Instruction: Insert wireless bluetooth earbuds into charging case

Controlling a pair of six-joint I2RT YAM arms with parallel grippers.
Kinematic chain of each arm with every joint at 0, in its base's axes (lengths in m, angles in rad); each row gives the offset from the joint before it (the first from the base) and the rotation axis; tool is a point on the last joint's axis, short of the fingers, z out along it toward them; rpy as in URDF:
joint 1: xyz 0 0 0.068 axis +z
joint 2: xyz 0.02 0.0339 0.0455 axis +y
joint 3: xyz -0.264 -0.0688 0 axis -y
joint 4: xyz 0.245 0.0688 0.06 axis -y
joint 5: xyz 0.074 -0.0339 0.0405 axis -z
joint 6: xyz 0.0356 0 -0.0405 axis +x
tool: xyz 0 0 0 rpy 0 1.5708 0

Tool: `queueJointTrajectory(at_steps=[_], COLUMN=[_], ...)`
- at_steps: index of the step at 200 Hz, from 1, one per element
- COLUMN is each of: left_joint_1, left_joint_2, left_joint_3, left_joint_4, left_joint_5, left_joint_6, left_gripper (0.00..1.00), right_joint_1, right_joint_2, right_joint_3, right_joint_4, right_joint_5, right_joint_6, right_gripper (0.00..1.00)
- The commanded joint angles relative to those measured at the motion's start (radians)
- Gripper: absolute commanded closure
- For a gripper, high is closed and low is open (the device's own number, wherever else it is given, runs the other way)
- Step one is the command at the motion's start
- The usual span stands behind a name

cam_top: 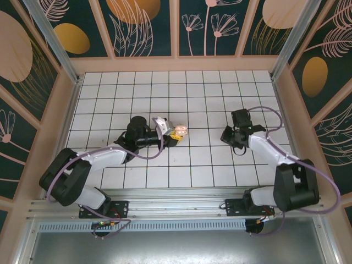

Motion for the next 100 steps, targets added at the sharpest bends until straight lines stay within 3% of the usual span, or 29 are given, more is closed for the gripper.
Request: queueJointTrajectory(at_steps=[1, 100], left_joint_1=[-0.028, -0.048], left_joint_2=[0.063, 0.143], left_joint_3=[0.028, 0.109], left_joint_4=[0.085, 0.107], left_joint_5=[0.009, 0.059], left_joint_6=[-0.015, -0.033], left_gripper=[0.78, 0.78], right_joint_1=[0.052, 0.275], right_joint_2=[-0.072, -0.315], right_joint_3=[-0.028, -0.158], right_joint_4=[0.145, 0.536], right_joint_5=[-0.005, -0.007], right_joint_6=[-0.027, -0.197], right_gripper=[0.77, 0.77])
